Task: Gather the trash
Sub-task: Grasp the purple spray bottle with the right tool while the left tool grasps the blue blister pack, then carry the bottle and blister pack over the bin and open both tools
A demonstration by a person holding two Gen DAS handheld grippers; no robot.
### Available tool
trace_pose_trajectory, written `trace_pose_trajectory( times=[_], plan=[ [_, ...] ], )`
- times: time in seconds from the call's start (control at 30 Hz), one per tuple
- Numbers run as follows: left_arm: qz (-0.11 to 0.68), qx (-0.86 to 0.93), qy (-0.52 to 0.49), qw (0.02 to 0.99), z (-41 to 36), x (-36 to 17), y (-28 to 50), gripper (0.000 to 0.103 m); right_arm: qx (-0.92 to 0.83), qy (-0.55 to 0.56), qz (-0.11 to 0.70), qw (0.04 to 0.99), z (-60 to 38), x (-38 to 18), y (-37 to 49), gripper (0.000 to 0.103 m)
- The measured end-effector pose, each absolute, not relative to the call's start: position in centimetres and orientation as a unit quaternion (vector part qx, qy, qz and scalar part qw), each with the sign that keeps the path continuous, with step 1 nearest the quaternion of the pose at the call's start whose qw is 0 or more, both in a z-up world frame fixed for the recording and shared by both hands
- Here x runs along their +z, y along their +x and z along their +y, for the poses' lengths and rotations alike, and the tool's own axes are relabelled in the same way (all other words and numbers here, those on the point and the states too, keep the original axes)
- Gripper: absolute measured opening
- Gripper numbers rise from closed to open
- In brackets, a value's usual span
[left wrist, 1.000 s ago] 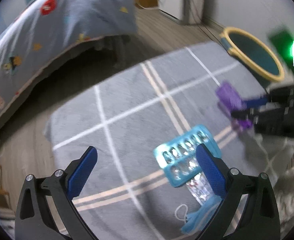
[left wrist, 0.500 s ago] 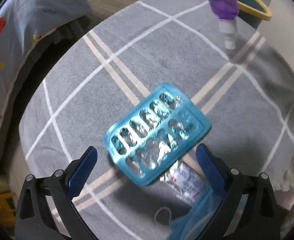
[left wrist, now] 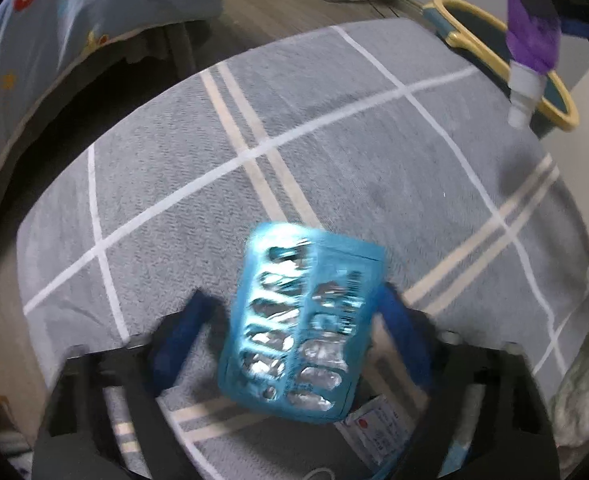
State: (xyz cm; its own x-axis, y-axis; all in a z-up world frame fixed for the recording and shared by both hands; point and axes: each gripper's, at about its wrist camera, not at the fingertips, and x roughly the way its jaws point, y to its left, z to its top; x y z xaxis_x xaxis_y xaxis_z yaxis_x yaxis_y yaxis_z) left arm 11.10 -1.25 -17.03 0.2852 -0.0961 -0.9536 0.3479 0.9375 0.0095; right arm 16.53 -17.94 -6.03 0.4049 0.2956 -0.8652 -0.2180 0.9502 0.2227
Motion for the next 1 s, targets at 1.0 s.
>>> trace_pose_trajectory(
  times=[1.0],
  plan=[
    [0.513,-0.133,0.087,0.844,-5.9,-11.1,11.1,0.07,0.11,0.076,0.457,0.879,-27.5,-0.1,14.9,0.032]
  ],
)
